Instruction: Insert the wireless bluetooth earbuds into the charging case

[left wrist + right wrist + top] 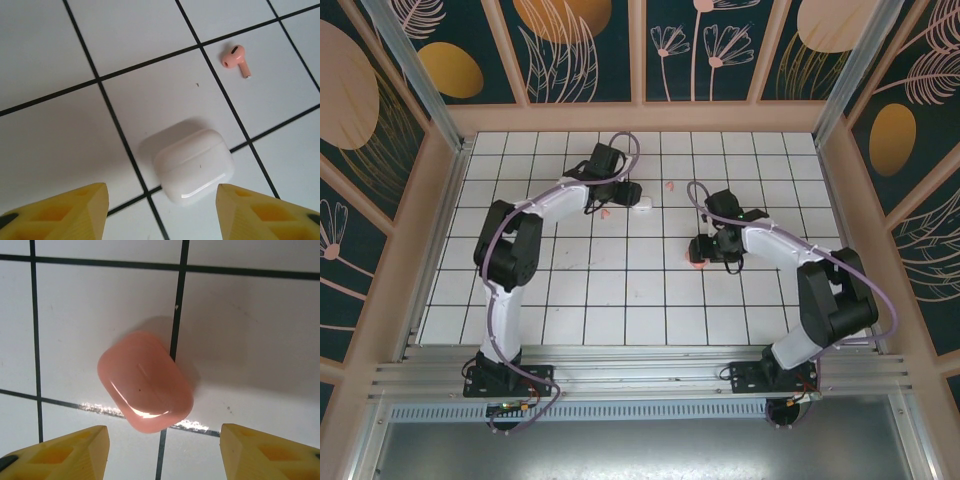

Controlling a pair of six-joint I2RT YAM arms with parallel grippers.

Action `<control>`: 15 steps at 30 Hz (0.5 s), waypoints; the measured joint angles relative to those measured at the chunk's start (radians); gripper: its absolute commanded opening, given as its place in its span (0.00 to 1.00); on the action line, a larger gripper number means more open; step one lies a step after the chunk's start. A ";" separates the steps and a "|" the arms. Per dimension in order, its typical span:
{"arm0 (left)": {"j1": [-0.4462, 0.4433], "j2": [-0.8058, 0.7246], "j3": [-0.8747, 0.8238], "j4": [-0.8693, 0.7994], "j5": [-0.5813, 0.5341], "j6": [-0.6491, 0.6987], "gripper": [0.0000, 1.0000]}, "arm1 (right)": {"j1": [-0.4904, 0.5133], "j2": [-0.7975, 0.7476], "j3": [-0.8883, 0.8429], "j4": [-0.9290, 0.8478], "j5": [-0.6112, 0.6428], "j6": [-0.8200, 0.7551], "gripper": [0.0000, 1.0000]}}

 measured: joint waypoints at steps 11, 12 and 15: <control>0.000 -0.301 -0.476 0.142 0.018 -0.051 0.61 | 0.058 0.142 0.062 -0.026 0.055 -0.056 0.61; 0.000 -0.322 -0.512 0.145 0.018 -0.060 0.61 | 0.059 0.151 0.066 -0.026 0.055 -0.059 0.61; 0.000 -0.391 -0.601 0.159 0.018 -0.085 0.61 | 0.059 0.186 0.082 -0.025 0.057 -0.072 0.61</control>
